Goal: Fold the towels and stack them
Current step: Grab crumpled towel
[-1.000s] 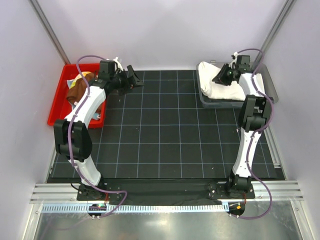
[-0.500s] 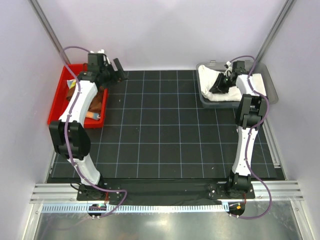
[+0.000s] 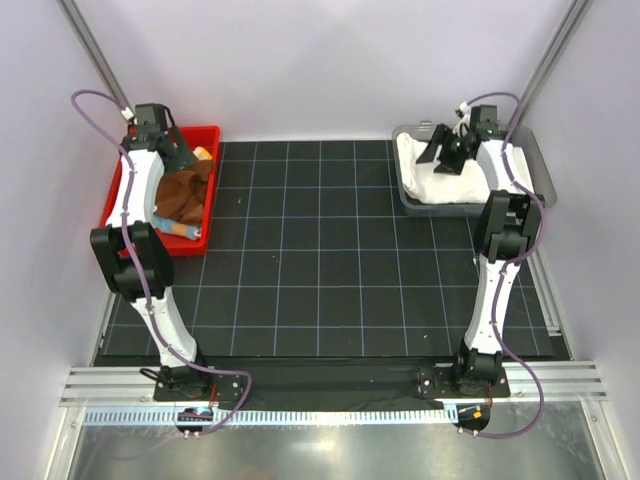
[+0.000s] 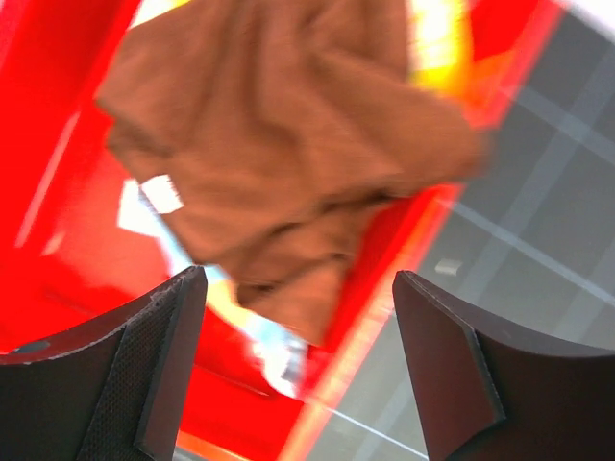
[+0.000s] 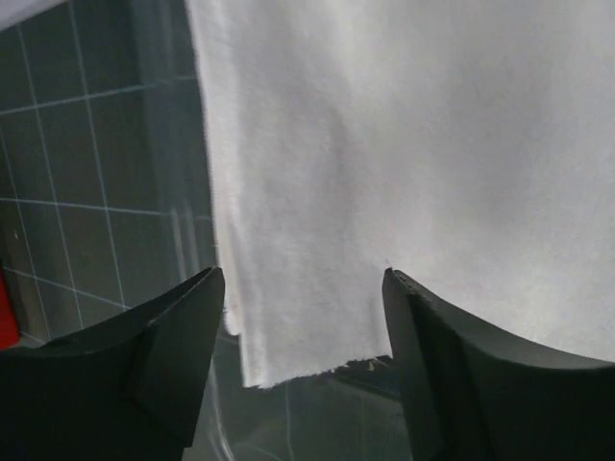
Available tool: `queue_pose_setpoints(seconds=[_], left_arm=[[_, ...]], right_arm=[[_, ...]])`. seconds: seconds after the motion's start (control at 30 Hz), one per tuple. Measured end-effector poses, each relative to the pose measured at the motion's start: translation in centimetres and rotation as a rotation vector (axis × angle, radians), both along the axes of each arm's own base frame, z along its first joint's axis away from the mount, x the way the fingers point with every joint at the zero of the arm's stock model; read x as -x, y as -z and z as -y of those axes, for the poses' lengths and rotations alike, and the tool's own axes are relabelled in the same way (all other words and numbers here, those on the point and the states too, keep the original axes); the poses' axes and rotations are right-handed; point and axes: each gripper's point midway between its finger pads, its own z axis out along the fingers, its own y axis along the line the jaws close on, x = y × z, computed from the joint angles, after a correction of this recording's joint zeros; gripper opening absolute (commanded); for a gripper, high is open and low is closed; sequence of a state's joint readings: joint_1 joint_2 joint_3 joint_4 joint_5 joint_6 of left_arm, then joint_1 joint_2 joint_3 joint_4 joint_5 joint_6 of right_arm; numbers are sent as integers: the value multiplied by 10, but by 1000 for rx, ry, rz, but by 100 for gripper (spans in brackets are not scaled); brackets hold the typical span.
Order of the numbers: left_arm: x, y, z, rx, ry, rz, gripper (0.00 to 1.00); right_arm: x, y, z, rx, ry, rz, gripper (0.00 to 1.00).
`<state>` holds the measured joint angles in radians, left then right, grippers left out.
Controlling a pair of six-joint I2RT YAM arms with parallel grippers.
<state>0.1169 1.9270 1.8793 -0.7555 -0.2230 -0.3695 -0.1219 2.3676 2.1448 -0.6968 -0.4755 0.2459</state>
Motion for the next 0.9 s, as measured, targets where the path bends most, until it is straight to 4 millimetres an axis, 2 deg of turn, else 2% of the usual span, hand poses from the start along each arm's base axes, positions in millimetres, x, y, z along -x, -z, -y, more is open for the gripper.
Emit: queue_pose_setpoints(seconds=[0.1,0.23,0.3,0.37,0.43,0.5,0.53,0.57,0.6,0.7,0.9], left_arm=[[-1,36,-19,-41,-19,-92,78],[-15,78,-23,-72,32,-173,77],[-26,93,-23,-91,65,-185,77],[-33,105,-23,-109,100,-193,77],[-37,110,-25,-129,124,-196,72],[-42,109,-27,-152,144,-183,68],[-45,107,-27,-160,150,-173,51],[-48,106,-28,-165,153,-161,42],[-51,104,-29,-176,159,-151,23],[-54,102,-30,-192,172,-142,0],[-58,102,-28,-191,193,-129,0]], right_arm=[[-5,-47,-10,28,2,114,85],[5,-117,-44,33,-35,280,86],[16,-143,-66,27,-71,342,86],[23,-158,-86,23,-106,386,86],[28,-163,-105,20,-142,405,86],[33,-157,-121,19,-176,398,86],[35,-151,-127,18,-188,386,86],[37,-146,-131,19,-193,374,86],[38,-140,-132,21,-196,361,86],[38,-132,-132,29,-192,343,85],[37,-129,-129,44,-183,338,86]])
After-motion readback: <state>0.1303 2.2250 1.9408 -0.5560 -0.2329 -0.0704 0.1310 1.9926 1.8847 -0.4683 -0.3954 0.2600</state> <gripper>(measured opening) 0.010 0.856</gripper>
